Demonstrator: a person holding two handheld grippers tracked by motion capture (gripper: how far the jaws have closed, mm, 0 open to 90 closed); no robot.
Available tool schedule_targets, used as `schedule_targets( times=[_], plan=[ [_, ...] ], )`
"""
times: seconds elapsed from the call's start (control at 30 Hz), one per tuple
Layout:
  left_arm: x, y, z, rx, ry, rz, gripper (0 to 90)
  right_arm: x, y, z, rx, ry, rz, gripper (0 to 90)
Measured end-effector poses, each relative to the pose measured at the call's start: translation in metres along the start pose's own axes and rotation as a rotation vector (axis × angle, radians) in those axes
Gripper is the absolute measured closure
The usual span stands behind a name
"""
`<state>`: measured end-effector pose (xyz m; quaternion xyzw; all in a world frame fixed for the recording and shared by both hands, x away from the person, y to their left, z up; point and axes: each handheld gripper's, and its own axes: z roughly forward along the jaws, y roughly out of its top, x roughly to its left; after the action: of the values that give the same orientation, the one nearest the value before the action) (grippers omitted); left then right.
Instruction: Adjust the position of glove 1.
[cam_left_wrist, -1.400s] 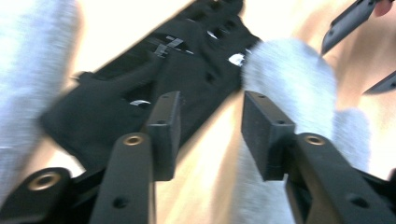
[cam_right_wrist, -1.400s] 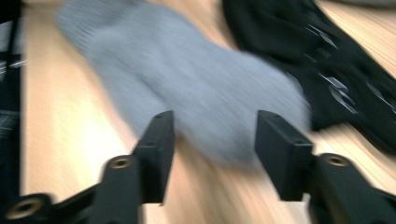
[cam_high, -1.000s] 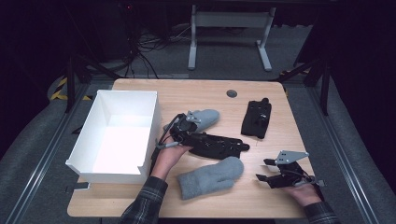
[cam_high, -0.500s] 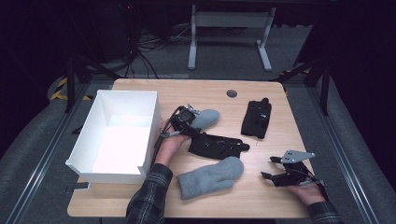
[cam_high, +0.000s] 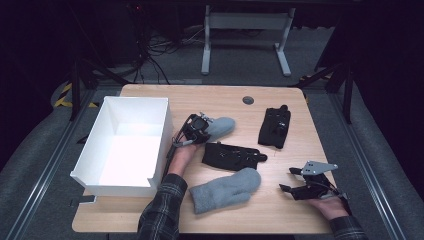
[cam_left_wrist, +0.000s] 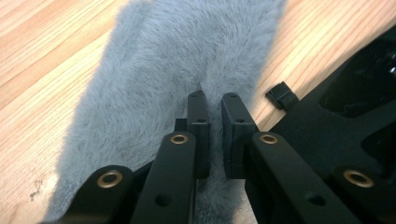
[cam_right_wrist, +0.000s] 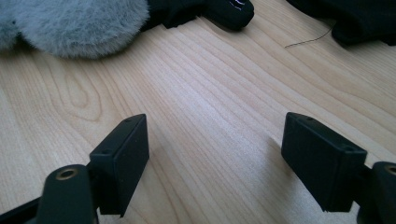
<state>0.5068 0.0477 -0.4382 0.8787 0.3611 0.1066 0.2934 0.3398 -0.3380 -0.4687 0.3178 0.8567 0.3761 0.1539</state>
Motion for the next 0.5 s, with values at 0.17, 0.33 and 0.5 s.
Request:
schedule_targets(
  times=[0.17, 0.33, 0.5],
  plan=[
    [0.0, 0.002, -0.013, -0.025, 0.027, -0.018, 85.8, 0.0, 0.0, 0.0, -0.002, 0.002, 0.003, 23.9],
    [0.0, 0.006, -0.029, -0.062, 0.045, -0.033, 86.1, 0.0, 0.0, 0.0, -0.001, -0.003, 0.005, 23.4],
    [-0.006, 0.009, -0.041, -0.08, 0.045, -0.039, 86.2, 0.0, 0.0, 0.0, -0.001, -0.007, 0.008, 23.0]
  ],
)
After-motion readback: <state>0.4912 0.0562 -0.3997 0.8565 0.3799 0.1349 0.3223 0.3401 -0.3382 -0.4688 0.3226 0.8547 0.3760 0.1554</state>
